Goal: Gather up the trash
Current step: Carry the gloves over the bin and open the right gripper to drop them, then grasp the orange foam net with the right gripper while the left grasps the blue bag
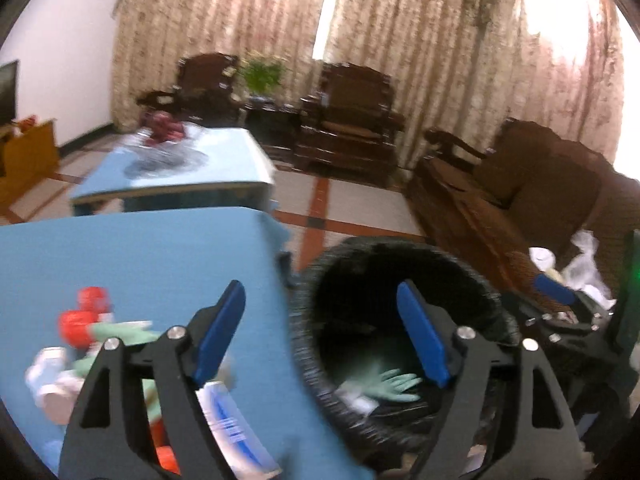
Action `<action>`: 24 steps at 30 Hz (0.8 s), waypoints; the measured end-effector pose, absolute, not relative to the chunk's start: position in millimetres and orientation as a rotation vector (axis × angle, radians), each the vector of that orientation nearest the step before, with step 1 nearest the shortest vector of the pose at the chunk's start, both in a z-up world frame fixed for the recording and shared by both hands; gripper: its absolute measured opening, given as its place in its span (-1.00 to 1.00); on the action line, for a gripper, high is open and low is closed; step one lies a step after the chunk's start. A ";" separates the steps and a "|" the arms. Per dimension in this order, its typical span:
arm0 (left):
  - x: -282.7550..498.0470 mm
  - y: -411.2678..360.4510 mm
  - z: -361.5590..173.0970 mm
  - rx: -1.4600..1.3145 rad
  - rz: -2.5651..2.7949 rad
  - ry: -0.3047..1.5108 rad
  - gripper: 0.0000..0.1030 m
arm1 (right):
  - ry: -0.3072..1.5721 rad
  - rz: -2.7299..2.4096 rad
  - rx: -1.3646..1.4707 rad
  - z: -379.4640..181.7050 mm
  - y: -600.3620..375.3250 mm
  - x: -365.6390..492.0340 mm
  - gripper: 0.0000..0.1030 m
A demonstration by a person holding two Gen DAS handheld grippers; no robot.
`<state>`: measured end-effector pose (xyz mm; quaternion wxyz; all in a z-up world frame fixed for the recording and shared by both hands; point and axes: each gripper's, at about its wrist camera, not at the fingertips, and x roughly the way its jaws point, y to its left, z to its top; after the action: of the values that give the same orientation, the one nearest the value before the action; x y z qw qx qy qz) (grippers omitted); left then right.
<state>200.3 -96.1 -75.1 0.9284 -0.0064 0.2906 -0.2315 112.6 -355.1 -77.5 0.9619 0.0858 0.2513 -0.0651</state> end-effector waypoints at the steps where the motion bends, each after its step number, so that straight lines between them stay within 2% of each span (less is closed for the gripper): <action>1: 196.8 -87.4 -72.5 -0.010 -0.455 0.592 0.54 | 0.503 -0.112 0.181 -75.2 -347.0 112.5 0.88; 8: 159.7 7.9 -69.8 0.009 -0.227 0.593 0.55 | 0.472 0.047 0.180 -71.6 -271.9 101.7 0.88; 14: 122.2 60.6 -78.7 0.002 -0.100 0.610 0.55 | 0.483 0.168 0.116 -86.8 -200.0 85.7 0.85; 20: 102.2 85.2 -97.4 0.010 -0.064 0.651 0.55 | 0.532 0.272 0.087 -102.7 -154.4 76.5 0.55; 24: 91.4 95.0 -103.9 0.012 -0.042 0.646 0.54 | 0.567 0.319 0.075 -108.7 -141.9 72.9 0.43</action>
<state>91.4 95.0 -103.9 0.9480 0.0061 0.3176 -0.0206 72.9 -141.9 -108.7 0.9469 0.0371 0.2782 0.1565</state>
